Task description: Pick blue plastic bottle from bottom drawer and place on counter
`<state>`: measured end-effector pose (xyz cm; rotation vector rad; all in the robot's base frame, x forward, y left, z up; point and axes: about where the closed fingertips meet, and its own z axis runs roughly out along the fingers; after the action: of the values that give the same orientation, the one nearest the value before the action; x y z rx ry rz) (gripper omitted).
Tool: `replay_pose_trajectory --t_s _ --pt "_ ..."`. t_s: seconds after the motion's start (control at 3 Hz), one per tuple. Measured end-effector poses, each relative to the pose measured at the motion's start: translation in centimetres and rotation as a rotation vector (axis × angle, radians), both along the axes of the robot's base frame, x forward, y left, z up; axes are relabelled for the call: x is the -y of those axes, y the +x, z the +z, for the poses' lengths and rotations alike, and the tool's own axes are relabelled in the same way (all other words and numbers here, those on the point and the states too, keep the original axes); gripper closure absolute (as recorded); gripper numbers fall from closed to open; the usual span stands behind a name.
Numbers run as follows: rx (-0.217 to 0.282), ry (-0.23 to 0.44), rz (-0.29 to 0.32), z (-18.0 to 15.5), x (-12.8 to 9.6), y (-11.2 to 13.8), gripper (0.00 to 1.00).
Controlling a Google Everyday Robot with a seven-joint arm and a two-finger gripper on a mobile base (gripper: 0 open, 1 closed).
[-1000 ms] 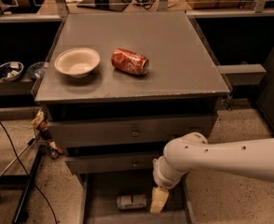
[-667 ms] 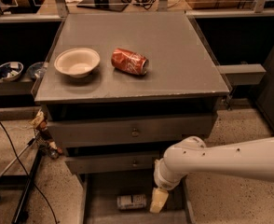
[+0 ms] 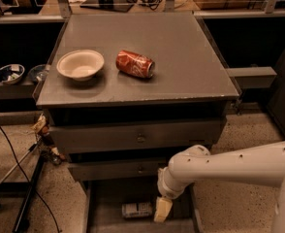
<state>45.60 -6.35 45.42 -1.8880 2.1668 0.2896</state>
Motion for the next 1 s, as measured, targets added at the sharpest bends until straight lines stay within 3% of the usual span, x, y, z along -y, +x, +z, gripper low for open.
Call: replay_pose_trajectory --t_s 0.67,1.0 --pt "-0.029 0.077 0.046 -5.2 -1.9 1.2 0.0" --pt "-0.029 0.077 0.046 -5.2 -1.9 1.2 0.0"
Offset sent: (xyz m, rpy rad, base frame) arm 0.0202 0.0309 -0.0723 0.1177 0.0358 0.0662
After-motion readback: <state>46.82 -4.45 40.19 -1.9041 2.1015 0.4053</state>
